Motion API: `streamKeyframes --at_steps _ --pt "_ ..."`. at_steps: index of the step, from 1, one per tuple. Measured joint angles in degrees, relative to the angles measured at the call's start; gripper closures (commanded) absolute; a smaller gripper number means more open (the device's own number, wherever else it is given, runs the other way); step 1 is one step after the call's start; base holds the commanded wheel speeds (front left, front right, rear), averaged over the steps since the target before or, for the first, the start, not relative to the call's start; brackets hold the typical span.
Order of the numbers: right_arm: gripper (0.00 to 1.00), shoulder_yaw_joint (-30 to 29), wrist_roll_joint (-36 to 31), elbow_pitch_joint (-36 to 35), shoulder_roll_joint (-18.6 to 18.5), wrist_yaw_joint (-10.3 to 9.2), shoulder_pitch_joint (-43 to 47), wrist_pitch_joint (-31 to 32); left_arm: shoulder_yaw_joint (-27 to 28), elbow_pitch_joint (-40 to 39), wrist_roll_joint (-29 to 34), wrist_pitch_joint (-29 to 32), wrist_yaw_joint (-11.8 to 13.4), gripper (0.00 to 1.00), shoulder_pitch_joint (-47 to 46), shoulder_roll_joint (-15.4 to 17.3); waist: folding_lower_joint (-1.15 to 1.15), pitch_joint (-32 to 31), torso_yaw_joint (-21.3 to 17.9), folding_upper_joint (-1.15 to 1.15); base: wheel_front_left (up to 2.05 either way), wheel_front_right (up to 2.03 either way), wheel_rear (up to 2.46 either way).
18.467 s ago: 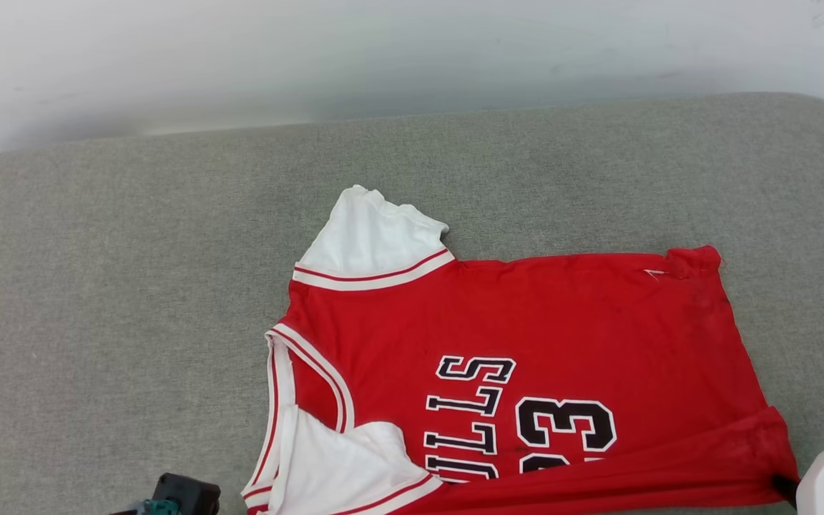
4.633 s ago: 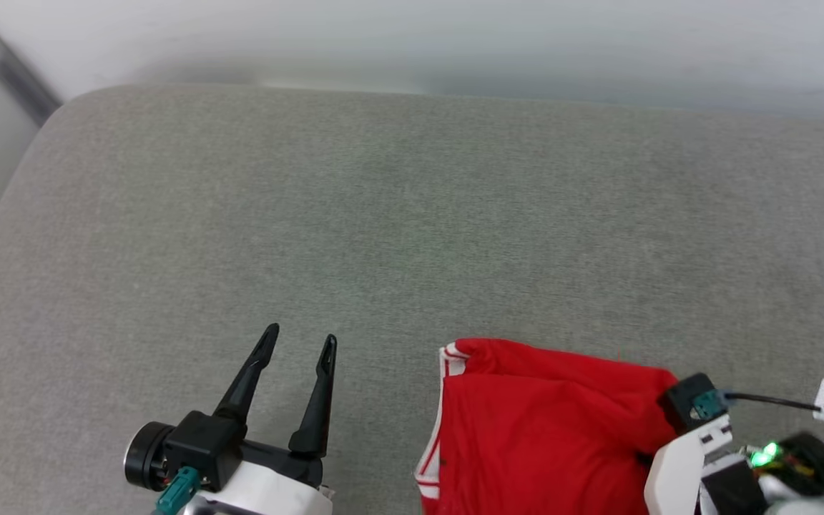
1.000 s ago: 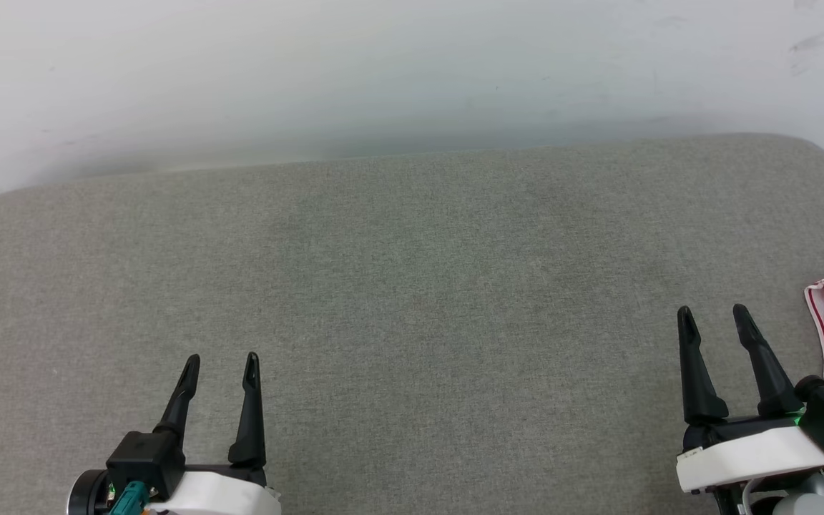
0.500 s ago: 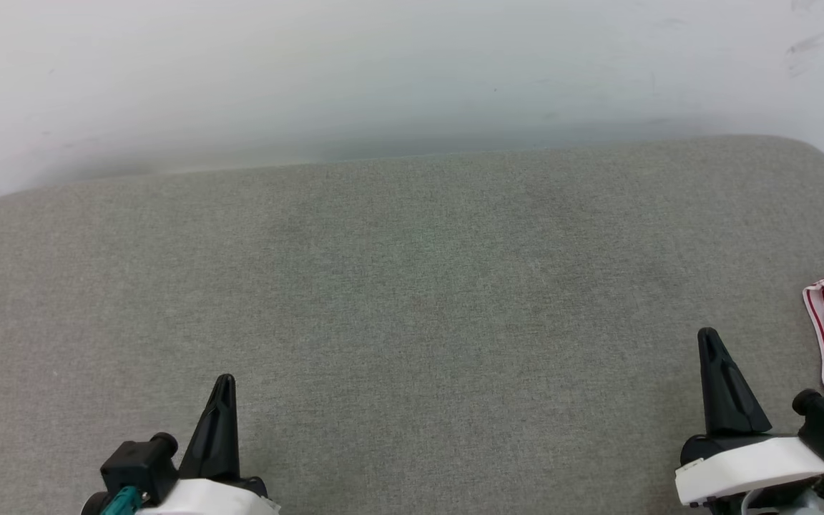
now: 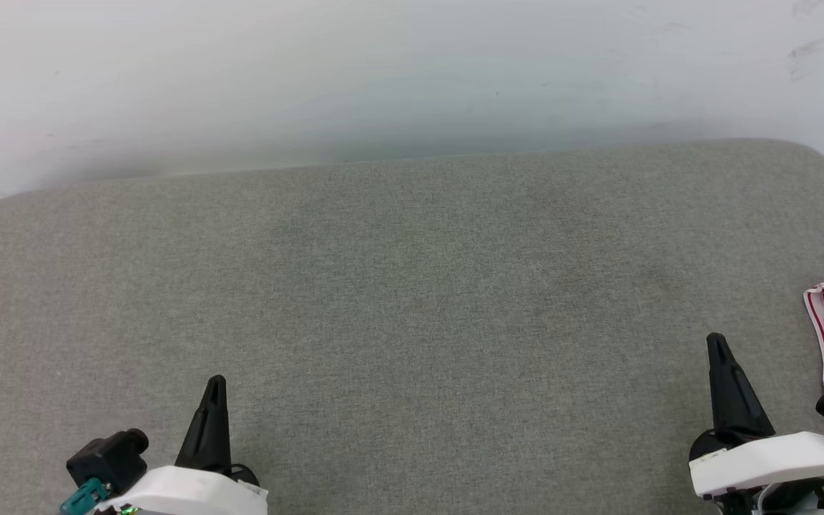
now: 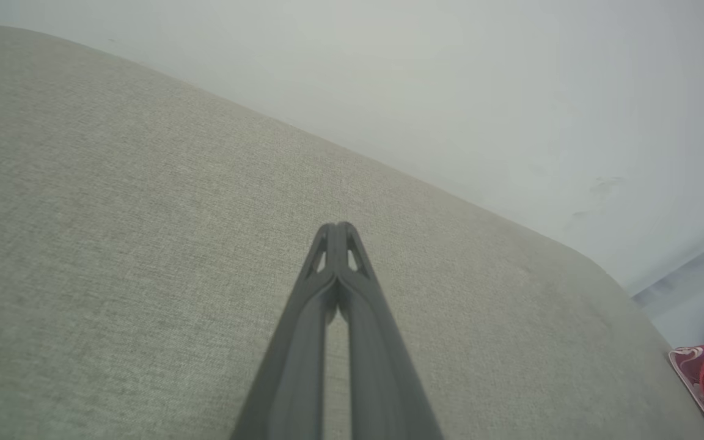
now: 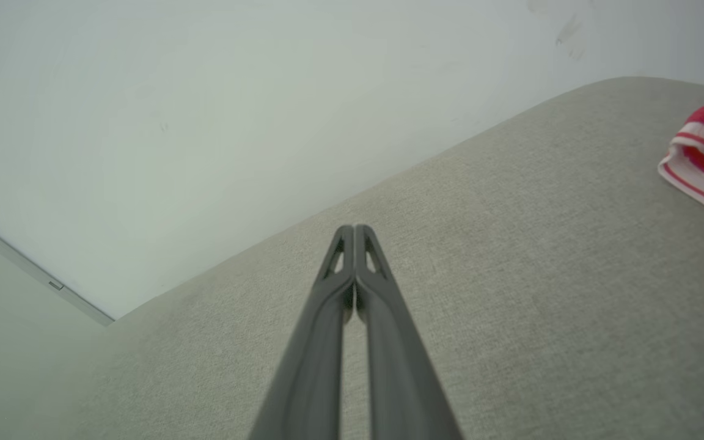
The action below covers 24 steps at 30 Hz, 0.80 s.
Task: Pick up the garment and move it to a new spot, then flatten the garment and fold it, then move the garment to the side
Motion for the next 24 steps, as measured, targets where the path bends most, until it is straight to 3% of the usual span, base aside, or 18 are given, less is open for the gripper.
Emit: streamKeyframes --at_steps 24 --pt "1.00 -1.3 19.2 1.5 0.1 -0.01 -1.2 5.0 1.7 2.2 -20.1 4.9 -1.0 1.00 -2.8 0.1 0.00 -0.6 0.4 0.00 0.00 0.00 0.00"
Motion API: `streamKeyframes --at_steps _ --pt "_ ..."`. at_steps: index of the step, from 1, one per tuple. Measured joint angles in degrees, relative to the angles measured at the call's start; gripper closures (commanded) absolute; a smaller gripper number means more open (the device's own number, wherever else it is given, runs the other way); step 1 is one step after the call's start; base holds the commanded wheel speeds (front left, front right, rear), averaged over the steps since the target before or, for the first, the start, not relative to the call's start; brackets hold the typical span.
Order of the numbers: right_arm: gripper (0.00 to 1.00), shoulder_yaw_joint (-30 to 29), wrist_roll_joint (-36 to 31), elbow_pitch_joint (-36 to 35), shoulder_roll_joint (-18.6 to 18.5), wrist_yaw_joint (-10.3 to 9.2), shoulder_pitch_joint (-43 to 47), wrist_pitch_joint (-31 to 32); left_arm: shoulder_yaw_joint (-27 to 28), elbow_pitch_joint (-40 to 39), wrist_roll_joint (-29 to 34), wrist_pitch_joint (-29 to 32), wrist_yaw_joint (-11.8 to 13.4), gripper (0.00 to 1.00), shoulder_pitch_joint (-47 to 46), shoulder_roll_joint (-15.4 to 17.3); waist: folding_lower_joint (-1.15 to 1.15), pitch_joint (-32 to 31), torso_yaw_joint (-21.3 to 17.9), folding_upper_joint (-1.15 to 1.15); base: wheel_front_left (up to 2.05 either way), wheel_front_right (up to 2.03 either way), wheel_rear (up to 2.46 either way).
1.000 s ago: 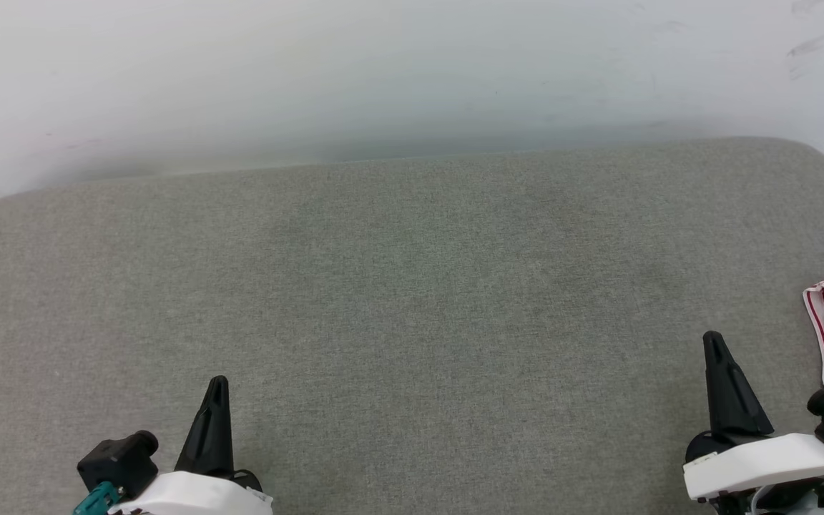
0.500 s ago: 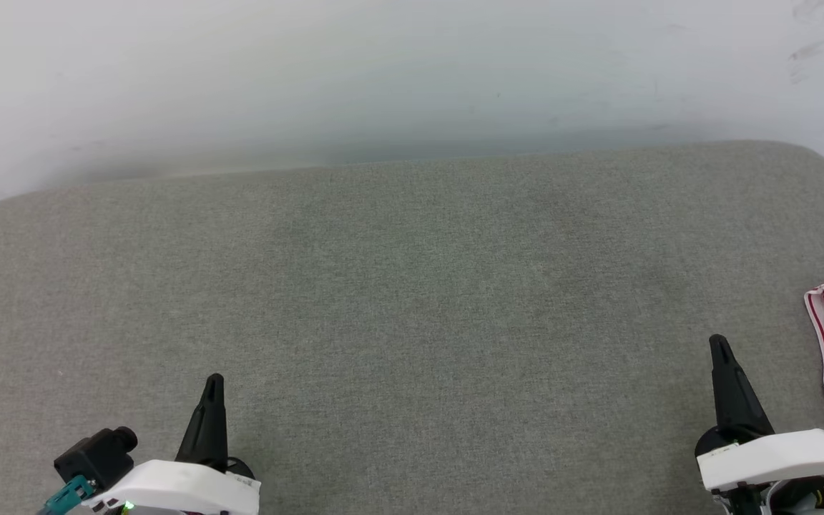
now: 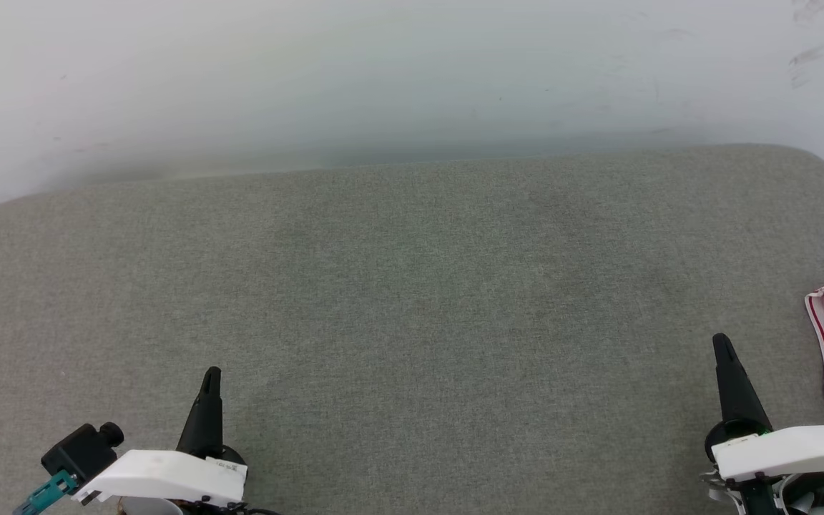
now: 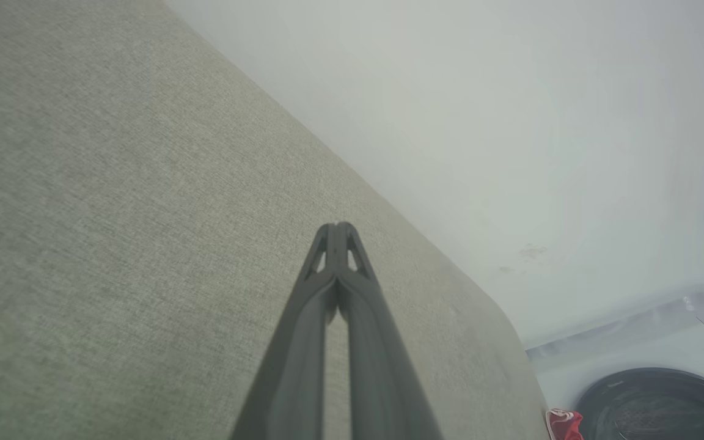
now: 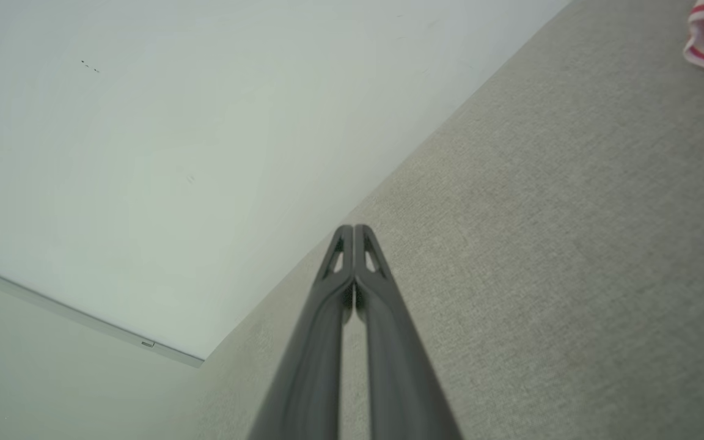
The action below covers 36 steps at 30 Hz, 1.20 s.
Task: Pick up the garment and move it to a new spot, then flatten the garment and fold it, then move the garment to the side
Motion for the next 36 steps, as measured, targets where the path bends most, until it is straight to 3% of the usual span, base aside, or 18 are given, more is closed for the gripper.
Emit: streamKeyframes --at_steps 36 --pt "1.00 -1.7 21.3 1.5 0.5 0.00 -1.9 5.6 2.0 2.5 -22.3 5.9 -0.9 1.00 -2.7 0.0 0.00 -0.8 0.5 0.00 0.00 0.00 0.00"
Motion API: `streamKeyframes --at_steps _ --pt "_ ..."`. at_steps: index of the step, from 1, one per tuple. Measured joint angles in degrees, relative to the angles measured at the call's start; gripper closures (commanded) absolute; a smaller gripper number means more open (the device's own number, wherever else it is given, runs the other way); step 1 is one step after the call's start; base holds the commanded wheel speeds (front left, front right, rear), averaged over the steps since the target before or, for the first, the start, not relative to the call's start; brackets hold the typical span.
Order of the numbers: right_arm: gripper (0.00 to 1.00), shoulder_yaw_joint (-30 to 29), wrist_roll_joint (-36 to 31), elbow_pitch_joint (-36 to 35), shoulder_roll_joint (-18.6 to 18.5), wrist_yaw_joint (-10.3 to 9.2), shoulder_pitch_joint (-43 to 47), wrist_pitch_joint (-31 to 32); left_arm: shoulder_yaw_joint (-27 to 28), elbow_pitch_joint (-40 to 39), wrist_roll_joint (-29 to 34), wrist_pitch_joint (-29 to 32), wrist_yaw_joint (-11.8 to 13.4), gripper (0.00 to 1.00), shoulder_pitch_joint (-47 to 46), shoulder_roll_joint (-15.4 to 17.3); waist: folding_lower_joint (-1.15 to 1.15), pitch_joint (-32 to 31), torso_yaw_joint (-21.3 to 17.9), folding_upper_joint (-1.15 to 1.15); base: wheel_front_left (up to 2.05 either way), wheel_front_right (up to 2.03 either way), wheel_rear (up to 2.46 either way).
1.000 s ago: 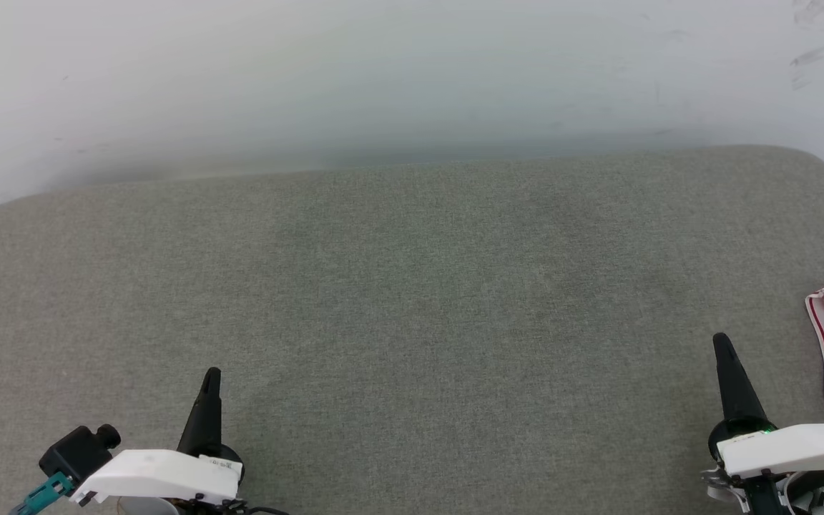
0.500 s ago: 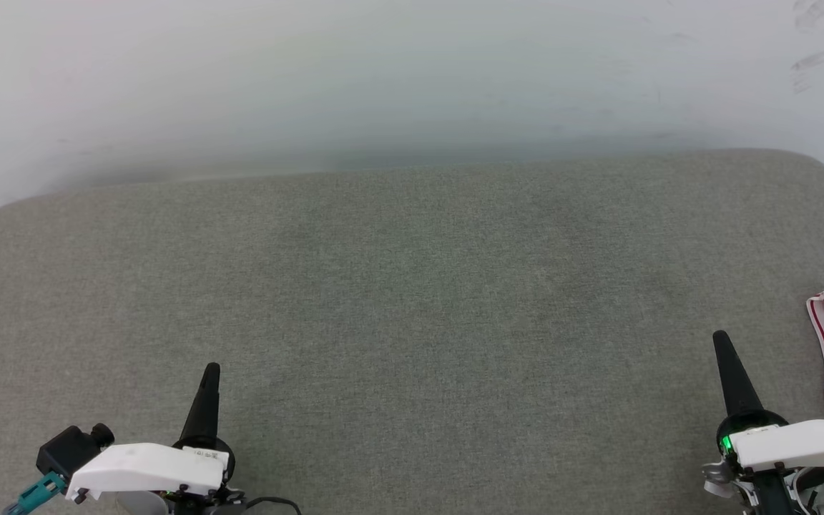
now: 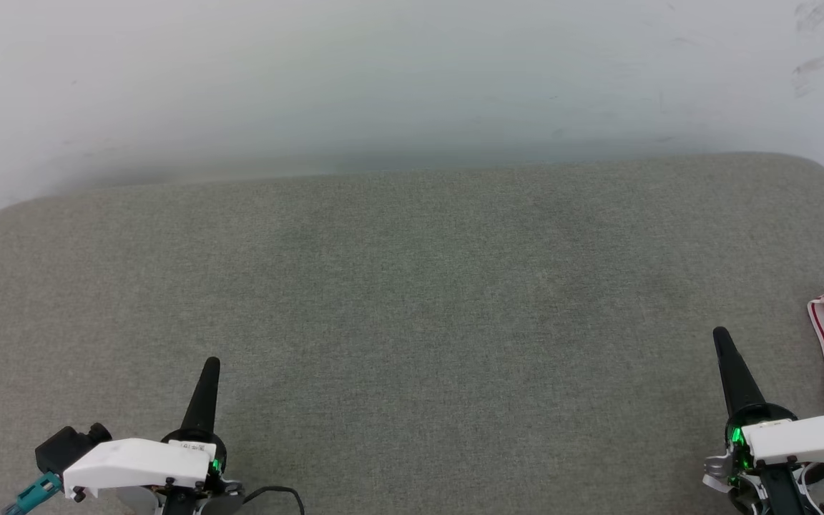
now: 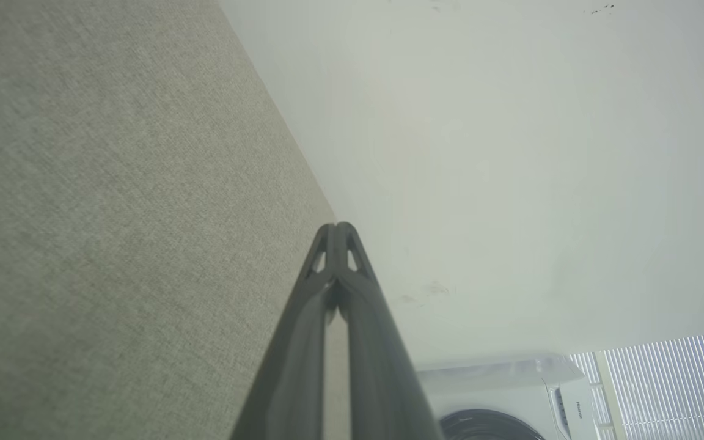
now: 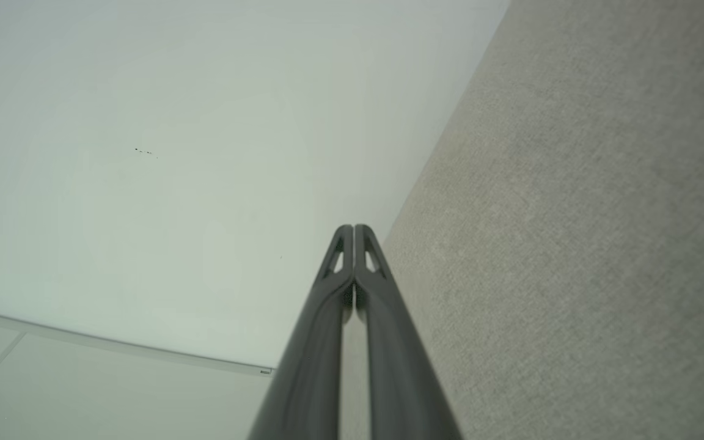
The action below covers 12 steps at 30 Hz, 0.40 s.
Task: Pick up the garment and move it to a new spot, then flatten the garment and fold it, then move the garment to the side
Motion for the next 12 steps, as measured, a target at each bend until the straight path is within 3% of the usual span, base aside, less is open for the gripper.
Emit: streamKeyframes --at_steps 12 --pt "1.00 -0.5 5.7 0.4 0.1 0.00 -0.4 1.6 0.5 0.8 -5.9 1.5 -0.2 1.00 -0.9 0.0 0.00 -0.3 0.2 0.00 0.00 0.00 0.00"
